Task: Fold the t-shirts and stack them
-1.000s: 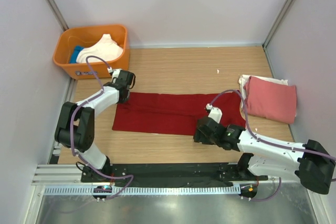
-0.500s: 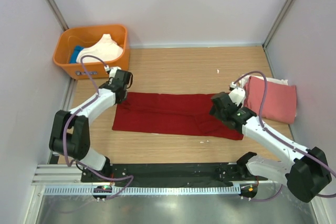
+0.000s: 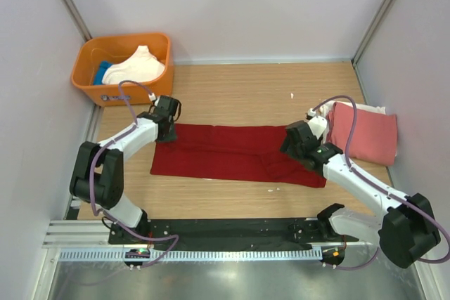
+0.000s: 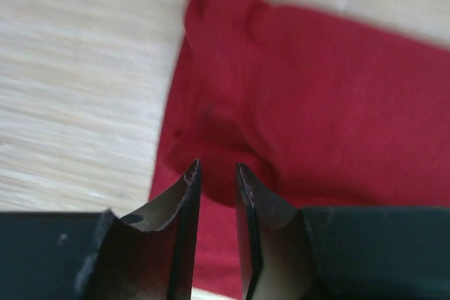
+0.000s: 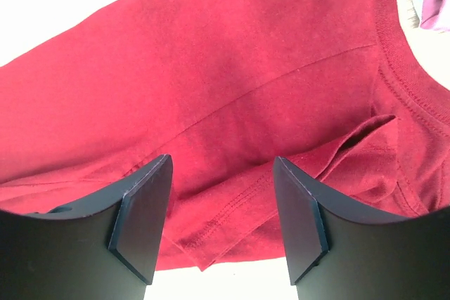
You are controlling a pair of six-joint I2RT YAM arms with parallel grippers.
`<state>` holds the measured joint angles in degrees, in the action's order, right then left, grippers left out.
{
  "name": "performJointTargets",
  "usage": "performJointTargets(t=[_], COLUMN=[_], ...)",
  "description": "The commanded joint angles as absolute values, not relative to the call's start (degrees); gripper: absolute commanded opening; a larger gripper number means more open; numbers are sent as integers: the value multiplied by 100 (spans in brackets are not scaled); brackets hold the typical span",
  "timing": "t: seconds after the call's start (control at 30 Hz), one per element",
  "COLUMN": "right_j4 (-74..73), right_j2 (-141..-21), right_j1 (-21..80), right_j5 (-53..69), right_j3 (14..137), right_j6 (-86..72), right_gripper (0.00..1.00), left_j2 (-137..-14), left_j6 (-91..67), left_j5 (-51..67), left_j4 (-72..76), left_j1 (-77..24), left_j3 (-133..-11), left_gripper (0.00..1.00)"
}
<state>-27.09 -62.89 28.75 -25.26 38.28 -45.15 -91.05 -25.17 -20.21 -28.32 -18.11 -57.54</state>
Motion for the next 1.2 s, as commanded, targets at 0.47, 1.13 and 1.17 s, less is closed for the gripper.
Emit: performJointTargets(t=[0.47, 1.13, 1.17], right_j4=[-2874, -2548, -2558], right_j2=[-5994, -6406, -6599], right_j1=[2743, 2549, 2540], right_j5=[-2469, -3146, -3155], right_j3=[3683, 3972, 4034], right_j6=[-4841, -4535, -4526], right_gripper=[65, 51, 50], left_j2=[-7647, -12805, -12893], left_j6=[-3096, -1978, -2012], left_j5=[-2683, 1096, 1264], left_j4=[-3562, -2751, -2568], left_j1=[-2690, -3832, -3858], left_j3=[-5491, -10660, -10844], left_gripper=[40, 74, 74])
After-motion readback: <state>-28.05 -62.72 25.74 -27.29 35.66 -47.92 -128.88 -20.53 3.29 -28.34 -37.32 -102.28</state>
